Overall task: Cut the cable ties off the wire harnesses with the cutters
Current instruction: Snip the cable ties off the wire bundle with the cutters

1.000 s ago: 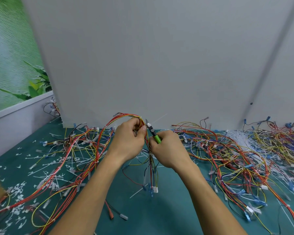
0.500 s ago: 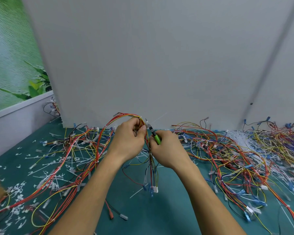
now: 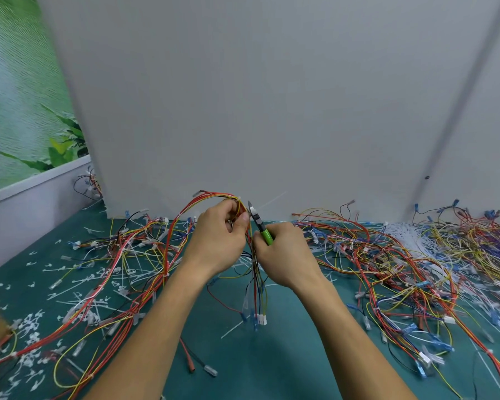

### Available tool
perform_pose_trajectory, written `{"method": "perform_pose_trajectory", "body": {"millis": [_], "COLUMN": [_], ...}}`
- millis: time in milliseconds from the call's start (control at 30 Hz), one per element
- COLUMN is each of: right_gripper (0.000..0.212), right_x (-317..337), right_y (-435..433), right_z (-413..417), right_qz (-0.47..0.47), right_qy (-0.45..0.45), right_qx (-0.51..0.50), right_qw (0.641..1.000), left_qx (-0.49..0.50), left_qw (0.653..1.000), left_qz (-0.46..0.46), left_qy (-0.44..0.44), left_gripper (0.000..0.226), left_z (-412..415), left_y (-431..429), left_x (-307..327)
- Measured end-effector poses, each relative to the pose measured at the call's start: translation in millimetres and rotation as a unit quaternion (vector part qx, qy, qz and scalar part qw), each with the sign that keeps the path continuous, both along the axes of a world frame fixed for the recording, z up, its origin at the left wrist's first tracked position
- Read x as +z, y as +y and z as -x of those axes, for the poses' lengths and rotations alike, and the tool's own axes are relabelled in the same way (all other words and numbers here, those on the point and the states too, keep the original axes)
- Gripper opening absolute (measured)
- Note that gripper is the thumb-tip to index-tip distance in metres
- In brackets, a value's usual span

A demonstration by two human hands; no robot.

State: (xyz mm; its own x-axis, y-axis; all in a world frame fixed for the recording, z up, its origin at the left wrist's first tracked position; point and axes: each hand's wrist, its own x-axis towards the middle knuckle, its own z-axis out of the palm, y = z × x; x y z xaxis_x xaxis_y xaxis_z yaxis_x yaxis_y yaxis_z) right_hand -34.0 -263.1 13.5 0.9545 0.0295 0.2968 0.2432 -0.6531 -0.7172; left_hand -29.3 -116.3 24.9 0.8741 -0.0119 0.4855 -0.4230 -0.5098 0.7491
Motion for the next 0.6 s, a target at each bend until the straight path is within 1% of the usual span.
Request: {"method": "perform_pose_trajectory", "body": {"millis": [133,233,367,600], "right_gripper": [0.031,0.028,0.03,0.041], "right_x": [-1.7,-2.3,-3.6,-2.7], "right_y": [0.0,-1.1,-1.9,-2.3], "right_z": [-0.2,-0.6,-1.8,-2.3], "right_qz": [0.01,0.011,0.01,-0.006], "right_qy": [-0.003,-0.013,-0.008,0.0], "right_qx": [0.01,0.006,0.006,0.008], "right_qw": [1.0,1.0,1.0,1.0], "left_qx": [0.002,0.001,0.0,-0.003], "left_qw": [1.0,1.0,1.0,1.0], "left_qz": [-0.006,-0.006,-0.008,-0.007], "left_qy": [0.005,0.007,0.008,0.005], "left_gripper": [0.02,0.021,0.021,0.019], "left_z": [-0.5,-1.1,-0.8,-0.3], "left_y": [-0.4,-1.1,-1.1,-2.0], "left_x": [-1.0,-0.9,-1.3,-0.9]}}
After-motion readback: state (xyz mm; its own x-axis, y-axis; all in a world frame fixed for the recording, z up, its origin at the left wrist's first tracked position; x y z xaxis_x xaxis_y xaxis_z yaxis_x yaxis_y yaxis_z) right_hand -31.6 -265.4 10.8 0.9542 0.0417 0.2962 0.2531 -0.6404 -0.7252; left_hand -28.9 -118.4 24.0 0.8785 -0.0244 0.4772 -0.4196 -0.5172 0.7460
